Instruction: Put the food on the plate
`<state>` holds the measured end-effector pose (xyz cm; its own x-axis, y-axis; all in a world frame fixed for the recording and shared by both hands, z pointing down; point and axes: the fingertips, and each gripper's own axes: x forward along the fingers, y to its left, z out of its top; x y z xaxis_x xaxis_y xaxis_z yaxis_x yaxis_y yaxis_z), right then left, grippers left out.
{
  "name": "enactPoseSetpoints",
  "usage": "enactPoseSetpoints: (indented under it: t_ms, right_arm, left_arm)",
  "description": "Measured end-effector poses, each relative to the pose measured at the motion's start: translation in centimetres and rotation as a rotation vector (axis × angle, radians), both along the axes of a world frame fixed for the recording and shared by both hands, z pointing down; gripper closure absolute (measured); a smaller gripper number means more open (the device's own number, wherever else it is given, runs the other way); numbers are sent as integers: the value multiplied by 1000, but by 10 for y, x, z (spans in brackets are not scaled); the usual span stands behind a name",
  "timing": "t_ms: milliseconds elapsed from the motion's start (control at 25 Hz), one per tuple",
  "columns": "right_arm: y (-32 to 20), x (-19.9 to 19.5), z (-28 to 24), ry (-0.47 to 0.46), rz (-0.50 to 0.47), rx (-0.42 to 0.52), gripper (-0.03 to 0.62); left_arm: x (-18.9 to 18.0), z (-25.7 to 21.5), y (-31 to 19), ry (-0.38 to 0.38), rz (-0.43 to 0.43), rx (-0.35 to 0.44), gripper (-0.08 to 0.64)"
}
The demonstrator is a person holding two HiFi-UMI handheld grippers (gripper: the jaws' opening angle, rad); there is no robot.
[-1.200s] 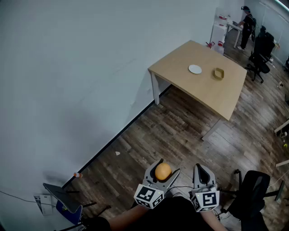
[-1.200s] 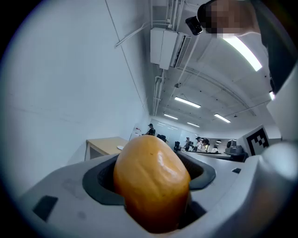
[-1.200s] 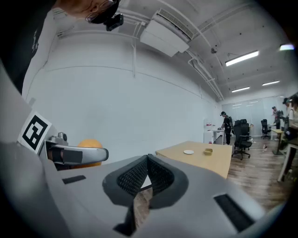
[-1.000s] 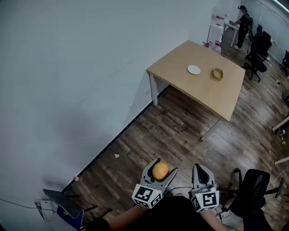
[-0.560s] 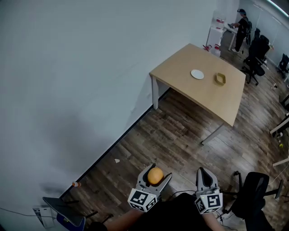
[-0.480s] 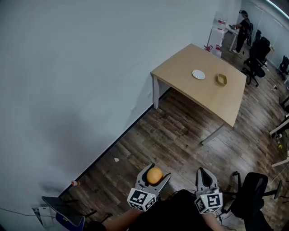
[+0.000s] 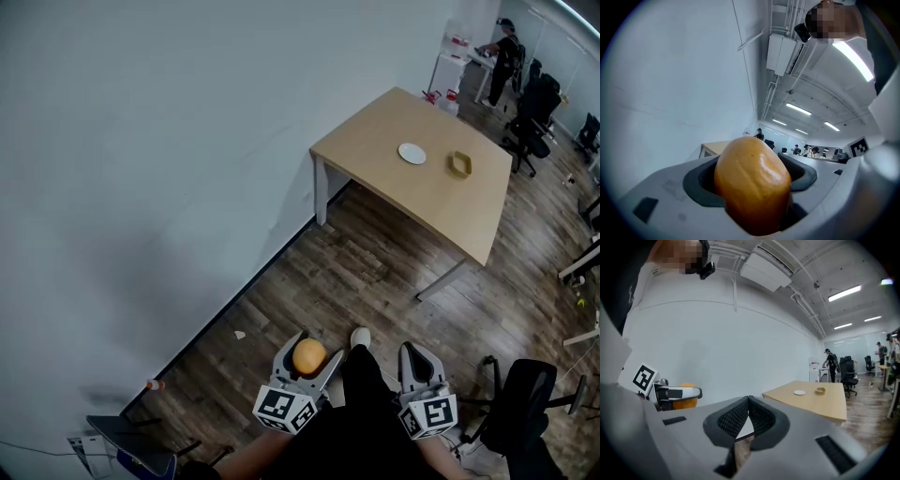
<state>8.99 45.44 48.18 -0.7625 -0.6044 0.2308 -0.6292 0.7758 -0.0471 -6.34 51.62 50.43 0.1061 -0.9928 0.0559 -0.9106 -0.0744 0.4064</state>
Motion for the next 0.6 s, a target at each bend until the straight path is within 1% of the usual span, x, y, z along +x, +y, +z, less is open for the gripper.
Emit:
enactPoseSetpoints:
  t_ms: [80,200,440,600]
  right_arm:
    - [-9,-5,-2,12,-22,41,533]
    - [-38,-15,-7,-20,-30,72,532]
    - [-126,-36,-7,-92,-23,29,533]
    - [-191,-34,1,-72,-5,22,532]
  left_arm:
    - [-2,-2,-15,-16,11,-6,215]
    - [-8,-4,-43,-33,12,-13,215]
    - [-22,-5,-123,-17,23,-7,215]
    - [-16,-4,-187,-38,49,-43,215]
